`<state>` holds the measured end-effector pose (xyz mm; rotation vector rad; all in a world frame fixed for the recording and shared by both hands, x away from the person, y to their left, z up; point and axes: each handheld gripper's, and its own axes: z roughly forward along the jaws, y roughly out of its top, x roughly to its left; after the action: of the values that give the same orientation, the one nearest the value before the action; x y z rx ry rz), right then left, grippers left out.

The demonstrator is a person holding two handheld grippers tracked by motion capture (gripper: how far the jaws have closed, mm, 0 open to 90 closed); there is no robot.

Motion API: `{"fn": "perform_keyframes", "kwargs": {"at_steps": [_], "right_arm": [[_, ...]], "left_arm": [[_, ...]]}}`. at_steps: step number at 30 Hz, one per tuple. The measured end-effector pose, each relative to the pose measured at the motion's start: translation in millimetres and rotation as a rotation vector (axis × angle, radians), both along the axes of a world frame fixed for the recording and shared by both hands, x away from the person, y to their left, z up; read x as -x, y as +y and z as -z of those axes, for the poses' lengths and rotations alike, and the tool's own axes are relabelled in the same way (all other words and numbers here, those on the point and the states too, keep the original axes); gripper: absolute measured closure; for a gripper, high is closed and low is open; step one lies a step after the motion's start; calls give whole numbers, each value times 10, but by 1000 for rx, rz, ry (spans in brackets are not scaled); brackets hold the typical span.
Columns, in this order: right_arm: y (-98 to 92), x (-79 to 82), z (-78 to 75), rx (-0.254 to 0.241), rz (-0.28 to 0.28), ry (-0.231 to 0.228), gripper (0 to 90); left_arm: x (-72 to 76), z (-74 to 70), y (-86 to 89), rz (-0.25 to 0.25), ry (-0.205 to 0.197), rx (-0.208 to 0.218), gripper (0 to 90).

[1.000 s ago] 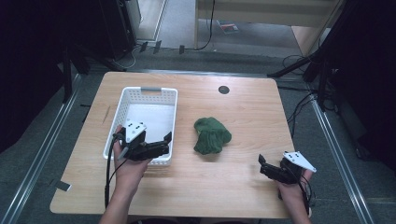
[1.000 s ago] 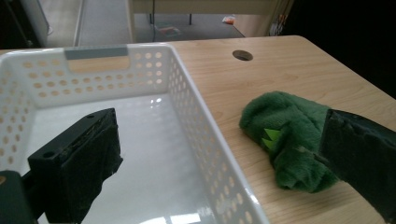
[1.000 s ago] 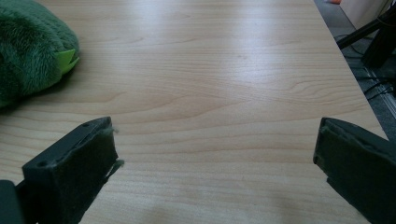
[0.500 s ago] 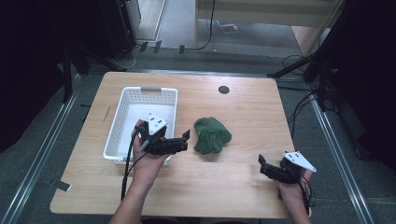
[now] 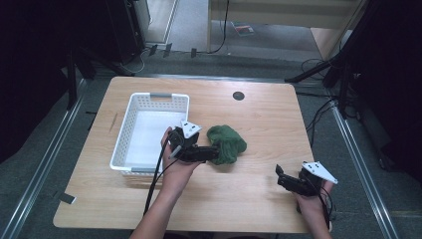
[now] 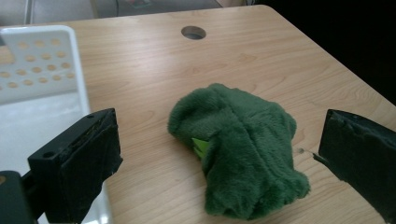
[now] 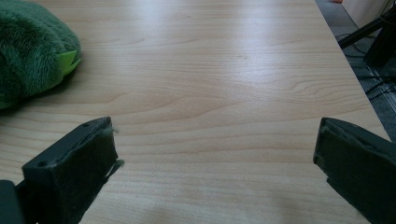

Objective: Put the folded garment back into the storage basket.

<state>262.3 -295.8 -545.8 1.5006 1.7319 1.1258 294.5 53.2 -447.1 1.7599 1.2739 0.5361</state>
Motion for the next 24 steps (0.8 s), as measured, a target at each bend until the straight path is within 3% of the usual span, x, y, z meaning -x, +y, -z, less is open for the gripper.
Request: {"fn": "perform_keyframes", "kwargs": {"at_steps": [13, 24], "right_arm": [[-8, -3, 1, 2, -2, -1, 0], [-8, -3, 1, 1, -1, -1, 0]], "left_arm": [[-168, 173, -427, 37, 51, -35, 0], [-280, 359, -613, 39, 81, -55, 0]]}}
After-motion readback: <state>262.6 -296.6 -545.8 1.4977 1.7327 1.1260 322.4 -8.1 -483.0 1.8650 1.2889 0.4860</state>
